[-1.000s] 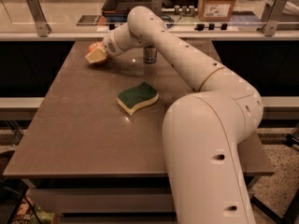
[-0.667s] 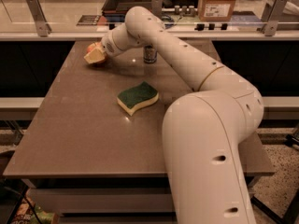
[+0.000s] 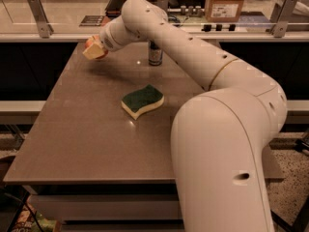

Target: Pick apple

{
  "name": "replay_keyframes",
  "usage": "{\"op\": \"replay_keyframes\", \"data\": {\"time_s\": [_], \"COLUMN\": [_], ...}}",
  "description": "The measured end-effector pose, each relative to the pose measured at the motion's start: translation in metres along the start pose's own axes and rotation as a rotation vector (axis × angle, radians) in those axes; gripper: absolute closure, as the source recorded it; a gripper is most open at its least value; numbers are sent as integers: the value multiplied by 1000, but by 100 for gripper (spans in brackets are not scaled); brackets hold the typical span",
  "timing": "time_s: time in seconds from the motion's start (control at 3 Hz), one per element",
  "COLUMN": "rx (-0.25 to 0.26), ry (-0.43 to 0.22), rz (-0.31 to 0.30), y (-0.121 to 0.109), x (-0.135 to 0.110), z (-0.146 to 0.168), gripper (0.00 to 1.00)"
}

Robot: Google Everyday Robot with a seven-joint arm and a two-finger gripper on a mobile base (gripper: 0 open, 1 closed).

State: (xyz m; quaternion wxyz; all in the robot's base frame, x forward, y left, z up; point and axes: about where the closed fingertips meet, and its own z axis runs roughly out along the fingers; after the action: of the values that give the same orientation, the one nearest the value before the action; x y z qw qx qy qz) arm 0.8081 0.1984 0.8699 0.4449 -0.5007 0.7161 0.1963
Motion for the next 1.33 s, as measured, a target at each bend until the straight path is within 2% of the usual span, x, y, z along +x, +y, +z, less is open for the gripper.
{"op": "replay_keyframes", "data": {"time_s": [0.33,1.0,1.33], "rx": [22,43,66], "ry": [-11,-81,-101], "rz": [-22,-36,-52], "y": [-2,-22,-32], "x": [-11,-30,-49], "z": [-11,-48,-80], "gripper": [100,100,100]}}
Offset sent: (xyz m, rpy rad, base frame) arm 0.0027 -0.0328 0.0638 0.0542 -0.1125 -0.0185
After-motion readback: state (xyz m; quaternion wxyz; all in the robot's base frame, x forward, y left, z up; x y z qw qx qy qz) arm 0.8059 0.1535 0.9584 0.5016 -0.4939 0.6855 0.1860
